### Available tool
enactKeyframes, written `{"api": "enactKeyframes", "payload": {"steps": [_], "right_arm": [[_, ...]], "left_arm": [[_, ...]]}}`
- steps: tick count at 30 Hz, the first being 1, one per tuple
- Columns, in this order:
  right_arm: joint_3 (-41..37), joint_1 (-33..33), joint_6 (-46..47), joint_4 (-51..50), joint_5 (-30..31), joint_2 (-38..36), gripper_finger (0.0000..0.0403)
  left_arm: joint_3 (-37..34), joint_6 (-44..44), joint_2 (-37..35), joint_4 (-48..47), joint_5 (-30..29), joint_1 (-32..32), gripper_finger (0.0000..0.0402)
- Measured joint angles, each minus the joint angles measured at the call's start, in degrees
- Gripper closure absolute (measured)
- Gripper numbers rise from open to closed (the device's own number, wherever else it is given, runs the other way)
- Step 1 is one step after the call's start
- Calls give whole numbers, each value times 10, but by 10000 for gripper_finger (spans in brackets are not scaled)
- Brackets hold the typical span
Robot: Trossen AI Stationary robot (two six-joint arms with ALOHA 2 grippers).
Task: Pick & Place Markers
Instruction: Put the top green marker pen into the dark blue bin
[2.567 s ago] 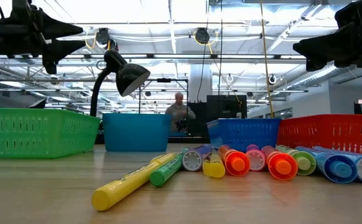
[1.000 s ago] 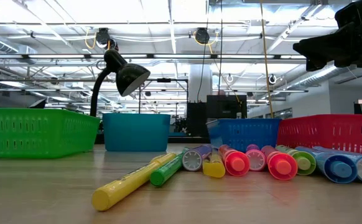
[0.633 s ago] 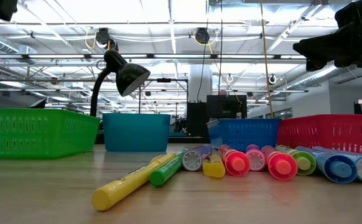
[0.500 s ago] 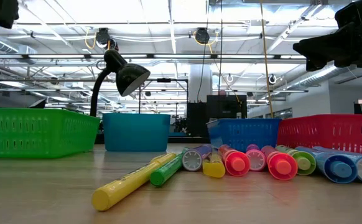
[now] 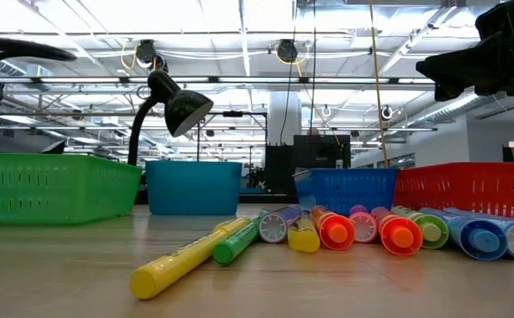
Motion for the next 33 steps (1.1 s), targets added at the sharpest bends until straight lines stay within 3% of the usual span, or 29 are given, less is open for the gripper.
{"api": "enactKeyframes", "payload": {"steps": [24,33], "right_arm": [[0,0,0,0,0,0,332],[0,0,0,0,0,0,332]], "left_arm": [[-3,22,1,14,-20,1,222],[-4,44,1,34,-5,4,331]]}}
